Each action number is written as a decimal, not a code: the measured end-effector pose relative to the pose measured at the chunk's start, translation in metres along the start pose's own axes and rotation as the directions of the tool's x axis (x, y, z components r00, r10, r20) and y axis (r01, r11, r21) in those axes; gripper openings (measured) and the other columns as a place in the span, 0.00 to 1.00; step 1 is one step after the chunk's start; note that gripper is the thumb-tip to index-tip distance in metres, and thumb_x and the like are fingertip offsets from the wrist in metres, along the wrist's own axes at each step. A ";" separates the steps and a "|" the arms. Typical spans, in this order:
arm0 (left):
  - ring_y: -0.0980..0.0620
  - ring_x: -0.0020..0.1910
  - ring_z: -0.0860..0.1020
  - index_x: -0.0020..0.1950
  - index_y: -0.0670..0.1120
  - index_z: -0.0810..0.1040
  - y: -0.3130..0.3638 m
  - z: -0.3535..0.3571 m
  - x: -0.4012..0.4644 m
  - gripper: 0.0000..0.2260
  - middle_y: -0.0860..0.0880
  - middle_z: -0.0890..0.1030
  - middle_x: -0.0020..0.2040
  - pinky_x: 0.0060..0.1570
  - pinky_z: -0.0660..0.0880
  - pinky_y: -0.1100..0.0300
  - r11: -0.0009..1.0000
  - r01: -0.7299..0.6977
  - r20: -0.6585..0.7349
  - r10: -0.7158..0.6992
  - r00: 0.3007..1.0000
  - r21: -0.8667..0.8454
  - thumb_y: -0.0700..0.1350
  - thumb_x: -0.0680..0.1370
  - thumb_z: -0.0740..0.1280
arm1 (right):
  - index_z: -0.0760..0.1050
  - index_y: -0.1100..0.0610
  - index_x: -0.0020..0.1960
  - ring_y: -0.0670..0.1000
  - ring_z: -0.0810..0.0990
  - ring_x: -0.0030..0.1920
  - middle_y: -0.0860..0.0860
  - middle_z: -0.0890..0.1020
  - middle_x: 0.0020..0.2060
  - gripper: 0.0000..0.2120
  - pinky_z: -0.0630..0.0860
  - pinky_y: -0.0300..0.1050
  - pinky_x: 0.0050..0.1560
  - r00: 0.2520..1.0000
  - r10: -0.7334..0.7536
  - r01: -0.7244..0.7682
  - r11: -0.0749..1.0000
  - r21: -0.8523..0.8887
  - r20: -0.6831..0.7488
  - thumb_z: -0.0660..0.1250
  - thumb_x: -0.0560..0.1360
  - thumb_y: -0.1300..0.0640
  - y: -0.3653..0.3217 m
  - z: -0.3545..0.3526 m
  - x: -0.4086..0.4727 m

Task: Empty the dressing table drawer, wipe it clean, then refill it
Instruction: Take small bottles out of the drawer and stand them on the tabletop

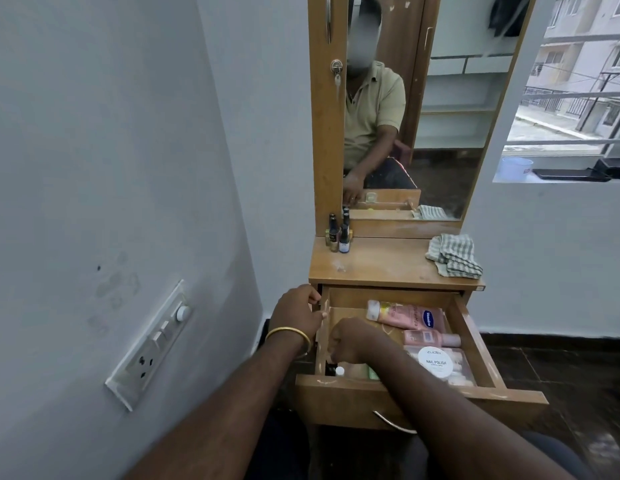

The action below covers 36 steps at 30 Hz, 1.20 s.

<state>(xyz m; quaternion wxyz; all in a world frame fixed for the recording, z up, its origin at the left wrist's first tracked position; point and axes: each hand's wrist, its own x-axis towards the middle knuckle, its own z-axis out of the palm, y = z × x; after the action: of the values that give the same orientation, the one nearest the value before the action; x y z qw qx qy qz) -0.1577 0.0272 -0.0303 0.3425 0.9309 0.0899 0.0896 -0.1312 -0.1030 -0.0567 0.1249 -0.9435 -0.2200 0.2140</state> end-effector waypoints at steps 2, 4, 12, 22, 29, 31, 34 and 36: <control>0.50 0.52 0.78 0.54 0.48 0.79 0.000 0.000 0.000 0.13 0.50 0.81 0.55 0.49 0.75 0.59 1.000 -0.003 -0.004 0.003 1.000 -0.003 0.44 0.72 0.76 | 0.79 0.58 0.53 0.51 0.77 0.48 0.52 0.78 0.45 0.09 0.73 0.43 0.46 1.000 -0.002 0.002 1.000 -0.002 0.015 0.71 0.74 0.57 0.001 0.000 0.001; 0.50 0.52 0.78 0.55 0.48 0.79 0.000 0.002 0.001 0.13 0.50 0.81 0.55 0.48 0.74 0.60 1.000 -0.006 -0.006 0.006 1.000 -0.005 0.44 0.73 0.75 | 0.80 0.57 0.53 0.51 0.79 0.50 0.53 0.80 0.48 0.09 0.76 0.45 0.50 0.999 0.010 -0.011 1.000 0.023 0.034 0.72 0.73 0.57 0.003 0.002 0.002; 0.50 0.52 0.79 0.55 0.48 0.79 -0.002 0.006 0.002 0.13 0.50 0.81 0.54 0.49 0.74 0.60 1.000 -0.021 0.018 0.021 1.000 0.003 0.45 0.73 0.75 | 0.73 0.50 0.38 0.51 0.78 0.47 0.49 0.77 0.40 0.09 0.78 0.49 0.52 0.999 0.012 -0.011 1.000 -0.023 0.053 0.72 0.73 0.53 0.000 0.006 0.004; 0.51 0.50 0.79 0.53 0.49 0.80 -0.006 0.012 0.002 0.10 0.50 0.81 0.52 0.52 0.79 0.55 0.999 -0.034 0.130 0.035 0.991 -0.009 0.37 0.75 0.68 | 0.78 0.54 0.49 0.49 0.78 0.44 0.49 0.78 0.42 0.07 0.76 0.44 0.47 0.988 0.055 -0.057 0.998 -0.012 -0.145 0.66 0.77 0.51 0.004 -0.007 -0.010; 0.51 0.48 0.78 0.60 0.49 0.78 0.001 0.014 0.004 0.16 0.50 0.80 0.54 0.47 0.74 0.61 0.995 -0.036 0.234 0.058 0.971 -0.098 0.43 0.73 0.73 | 0.76 0.54 0.44 0.48 0.75 0.37 0.50 0.79 0.38 0.12 0.72 0.43 0.37 0.956 0.088 -0.078 0.996 0.047 -0.280 0.62 0.77 0.47 0.006 -0.058 -0.013; 0.52 0.49 0.78 0.60 0.49 0.78 0.005 0.014 0.006 0.16 0.51 0.80 0.52 0.48 0.74 0.61 0.992 -0.040 0.221 0.066 0.973 -0.121 0.45 0.73 0.74 | 0.75 0.54 0.44 0.48 0.74 0.37 0.51 0.78 0.39 0.11 0.70 0.43 0.35 0.947 0.061 -0.041 0.997 0.071 -0.315 0.63 0.76 0.46 0.003 -0.070 -0.017; 0.52 0.46 0.77 0.54 0.49 0.78 0.009 0.011 0.007 0.10 0.52 0.79 0.46 0.47 0.74 0.61 0.989 -0.063 0.190 0.088 0.978 -0.134 0.44 0.74 0.73 | 0.75 0.54 0.45 0.50 0.76 0.40 0.51 0.79 0.41 0.10 0.71 0.43 0.36 0.942 0.026 0.012 0.994 0.108 -0.335 0.64 0.76 0.48 -0.001 -0.078 -0.021; 0.54 0.42 0.76 0.49 0.50 0.77 0.009 0.009 0.006 0.08 0.55 0.77 0.41 0.42 0.72 0.62 0.988 -0.076 0.179 0.099 0.979 -0.135 0.43 0.74 0.73 | 0.77 0.55 0.46 0.52 0.78 0.43 0.52 0.80 0.42 0.10 0.73 0.45 0.40 0.943 0.023 0.042 0.981 0.188 -0.333 0.64 0.77 0.49 0.000 -0.076 -0.022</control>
<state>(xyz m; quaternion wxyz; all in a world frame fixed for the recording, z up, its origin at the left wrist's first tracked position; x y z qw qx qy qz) -0.1484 0.0160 -0.0303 0.4036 0.9146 0.0108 0.0233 -0.1141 -0.1238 0.0172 0.2518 -0.9486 -0.1784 0.0707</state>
